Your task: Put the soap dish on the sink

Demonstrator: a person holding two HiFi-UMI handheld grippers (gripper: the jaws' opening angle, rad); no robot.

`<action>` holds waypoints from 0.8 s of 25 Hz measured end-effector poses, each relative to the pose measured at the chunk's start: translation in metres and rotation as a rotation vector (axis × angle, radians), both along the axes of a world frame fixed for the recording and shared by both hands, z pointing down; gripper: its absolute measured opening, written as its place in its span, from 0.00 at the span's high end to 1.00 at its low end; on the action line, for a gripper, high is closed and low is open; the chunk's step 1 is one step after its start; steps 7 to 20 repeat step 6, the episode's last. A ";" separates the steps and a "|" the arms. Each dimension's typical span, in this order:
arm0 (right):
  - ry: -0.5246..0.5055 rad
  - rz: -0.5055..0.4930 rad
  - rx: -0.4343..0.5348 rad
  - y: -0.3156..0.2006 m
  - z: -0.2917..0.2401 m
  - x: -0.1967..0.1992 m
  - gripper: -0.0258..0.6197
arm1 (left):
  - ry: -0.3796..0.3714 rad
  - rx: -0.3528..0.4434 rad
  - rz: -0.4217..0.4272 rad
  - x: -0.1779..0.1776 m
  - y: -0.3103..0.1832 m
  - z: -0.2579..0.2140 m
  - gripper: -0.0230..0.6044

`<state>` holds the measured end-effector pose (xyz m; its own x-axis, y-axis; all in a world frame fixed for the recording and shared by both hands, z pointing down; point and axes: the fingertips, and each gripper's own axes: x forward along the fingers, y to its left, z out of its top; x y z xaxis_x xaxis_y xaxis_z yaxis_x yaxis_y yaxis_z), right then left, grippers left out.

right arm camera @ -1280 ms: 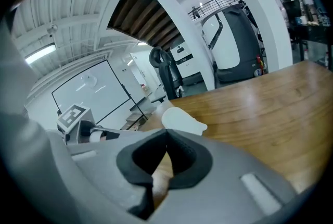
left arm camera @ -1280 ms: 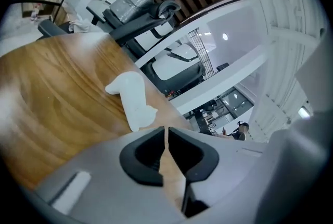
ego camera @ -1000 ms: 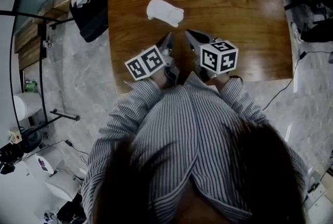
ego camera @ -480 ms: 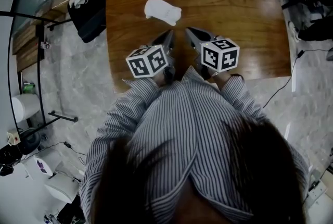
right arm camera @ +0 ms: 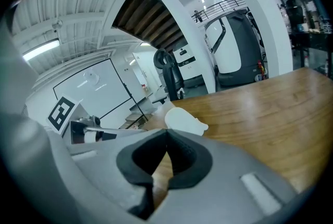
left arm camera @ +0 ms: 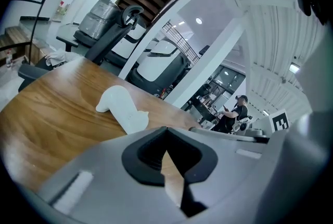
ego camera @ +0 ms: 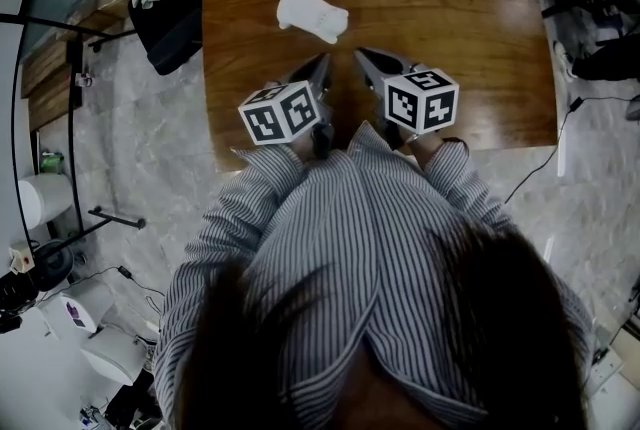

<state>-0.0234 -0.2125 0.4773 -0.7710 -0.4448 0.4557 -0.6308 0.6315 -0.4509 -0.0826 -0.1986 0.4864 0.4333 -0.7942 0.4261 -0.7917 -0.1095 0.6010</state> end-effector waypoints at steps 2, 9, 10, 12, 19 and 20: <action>-0.003 0.001 0.001 0.000 -0.001 0.000 0.96 | 0.005 0.006 -0.003 0.000 0.000 -0.001 0.97; -0.002 0.008 -0.006 0.000 0.000 0.005 0.96 | 0.005 0.013 0.001 0.002 0.000 -0.004 0.97; -0.002 0.008 -0.006 0.000 0.000 0.005 0.96 | 0.005 0.013 0.001 0.002 0.000 -0.004 0.97; -0.002 0.008 -0.006 0.000 0.000 0.005 0.96 | 0.005 0.013 0.001 0.002 0.000 -0.004 0.97; -0.002 0.008 -0.006 0.000 0.000 0.005 0.96 | 0.005 0.013 0.001 0.002 0.000 -0.004 0.97; -0.002 0.008 -0.006 0.000 0.000 0.005 0.96 | 0.005 0.013 0.001 0.002 0.000 -0.004 0.97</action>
